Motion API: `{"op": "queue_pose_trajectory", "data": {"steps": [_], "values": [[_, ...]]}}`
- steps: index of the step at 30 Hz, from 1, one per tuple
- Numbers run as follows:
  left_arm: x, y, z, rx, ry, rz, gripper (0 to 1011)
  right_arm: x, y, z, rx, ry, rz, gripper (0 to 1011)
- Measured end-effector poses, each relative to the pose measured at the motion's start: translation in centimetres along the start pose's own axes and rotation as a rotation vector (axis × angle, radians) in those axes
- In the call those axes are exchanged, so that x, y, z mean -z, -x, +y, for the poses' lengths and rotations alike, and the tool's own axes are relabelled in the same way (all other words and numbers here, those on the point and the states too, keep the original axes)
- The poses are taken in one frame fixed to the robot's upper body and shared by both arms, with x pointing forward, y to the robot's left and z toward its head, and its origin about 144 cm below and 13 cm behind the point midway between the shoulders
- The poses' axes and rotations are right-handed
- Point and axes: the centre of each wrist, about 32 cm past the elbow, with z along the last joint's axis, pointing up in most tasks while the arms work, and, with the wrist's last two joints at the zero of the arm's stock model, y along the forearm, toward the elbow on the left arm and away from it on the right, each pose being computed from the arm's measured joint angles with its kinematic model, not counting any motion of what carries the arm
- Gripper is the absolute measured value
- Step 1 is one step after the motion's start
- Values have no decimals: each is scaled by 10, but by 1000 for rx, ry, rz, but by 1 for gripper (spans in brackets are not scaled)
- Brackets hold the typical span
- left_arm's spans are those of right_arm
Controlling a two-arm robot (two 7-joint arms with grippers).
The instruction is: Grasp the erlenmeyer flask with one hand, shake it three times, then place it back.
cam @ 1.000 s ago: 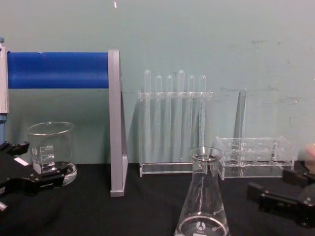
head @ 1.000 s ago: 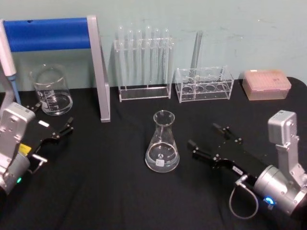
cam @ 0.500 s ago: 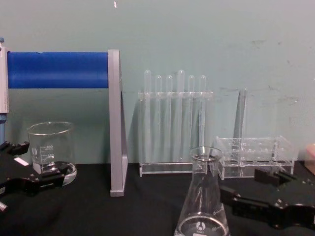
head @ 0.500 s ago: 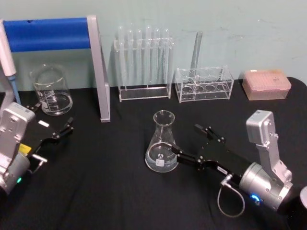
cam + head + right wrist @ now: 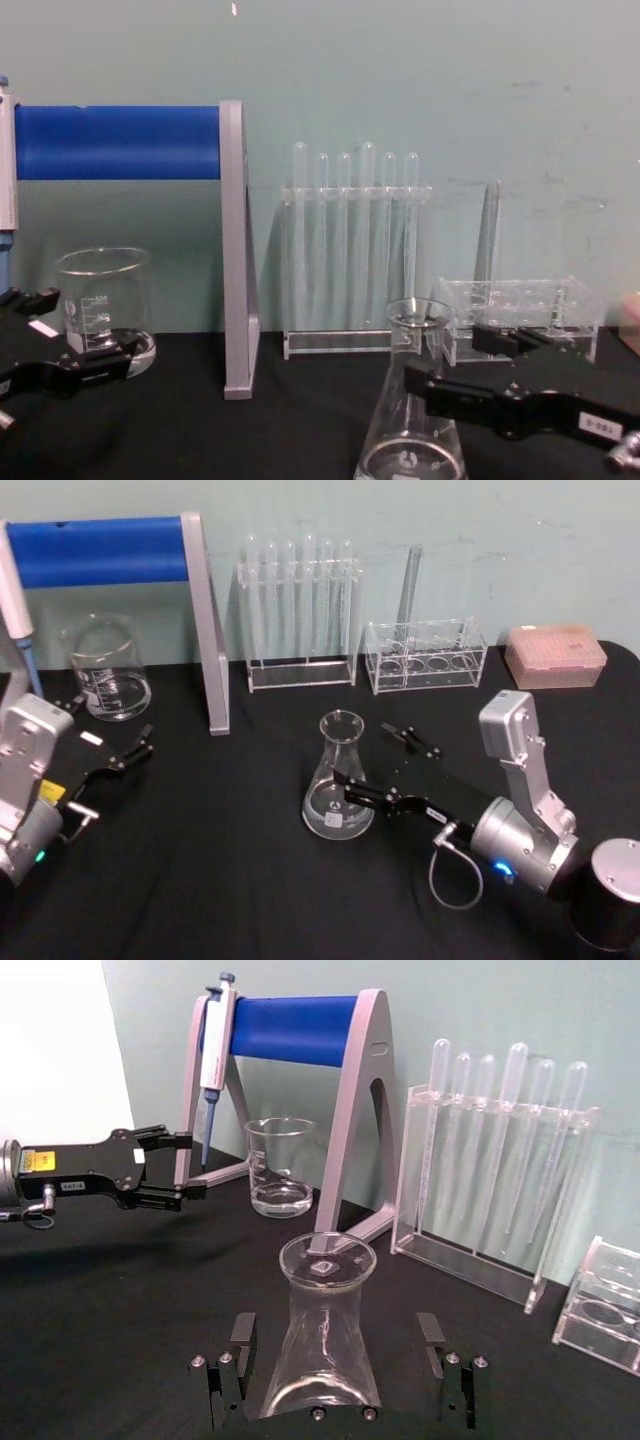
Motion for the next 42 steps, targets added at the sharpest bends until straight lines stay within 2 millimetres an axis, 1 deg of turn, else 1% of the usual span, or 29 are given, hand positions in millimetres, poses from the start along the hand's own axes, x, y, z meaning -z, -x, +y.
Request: {"op": "queue_pose_trajectory", "data": {"steps": [10, 21, 29, 42], "values": [[0, 0, 0, 0, 0, 0, 1001, 0, -5, 20, -20, 3, -4, 1000], [0, 0, 0, 0, 0, 0, 1001, -1, -6, 34, -30, -6, -4, 1000], [0, 0, 0, 0, 0, 0, 1001, -2, -6, 38, -32, -6, -3, 1000], [0, 0, 0, 0, 0, 0, 1001, -2, -6, 38, -31, -5, -3, 1000]]}}
